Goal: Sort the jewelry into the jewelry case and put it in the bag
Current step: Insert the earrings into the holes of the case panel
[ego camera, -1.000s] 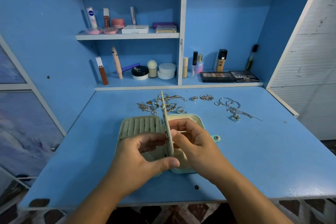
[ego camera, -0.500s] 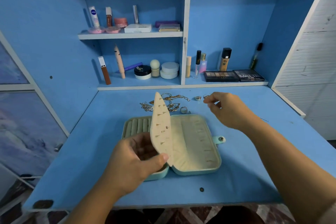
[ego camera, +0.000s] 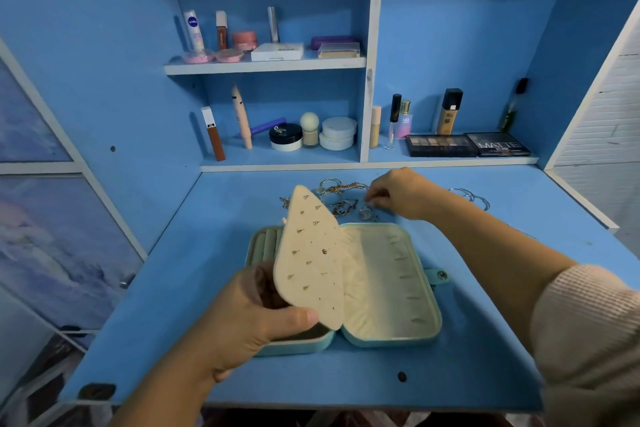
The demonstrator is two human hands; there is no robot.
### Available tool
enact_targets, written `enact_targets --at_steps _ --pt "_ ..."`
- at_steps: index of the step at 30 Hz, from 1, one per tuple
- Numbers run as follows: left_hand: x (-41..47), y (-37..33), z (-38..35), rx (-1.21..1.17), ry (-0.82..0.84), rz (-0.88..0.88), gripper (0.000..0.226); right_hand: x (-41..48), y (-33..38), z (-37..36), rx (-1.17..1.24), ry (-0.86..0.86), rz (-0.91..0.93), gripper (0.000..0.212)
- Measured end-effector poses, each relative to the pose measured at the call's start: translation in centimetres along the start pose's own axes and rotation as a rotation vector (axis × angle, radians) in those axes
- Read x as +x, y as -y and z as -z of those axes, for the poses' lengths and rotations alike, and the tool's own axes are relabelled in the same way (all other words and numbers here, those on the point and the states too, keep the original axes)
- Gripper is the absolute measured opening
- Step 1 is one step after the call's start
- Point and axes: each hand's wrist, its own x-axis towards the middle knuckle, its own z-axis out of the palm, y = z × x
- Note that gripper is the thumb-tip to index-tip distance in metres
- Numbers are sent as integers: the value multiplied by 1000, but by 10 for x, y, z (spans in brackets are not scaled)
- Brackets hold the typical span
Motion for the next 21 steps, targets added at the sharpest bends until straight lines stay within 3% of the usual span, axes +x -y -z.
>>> enact_targets --at_steps 10,13,15,19,21 --pt "-3 0 -2 -88 -4 -12 57 5 6 -2 -121 25 12 18" --pt "-5 -2 -6 -108 -18 -26 44 2 6 -2 -202 75 -27 17" --pt "-6 -4 -10 -91 -39 -52 33 -7 4 4 -186 14 -59 16" --pt "-8 -5 -14 -94 -69 -72 31 -56 27 18 248 -390 -51 8" --pt "-7 -4 -14 -129 -62 -58 30 -89 56 13 506 -419 -54 14"
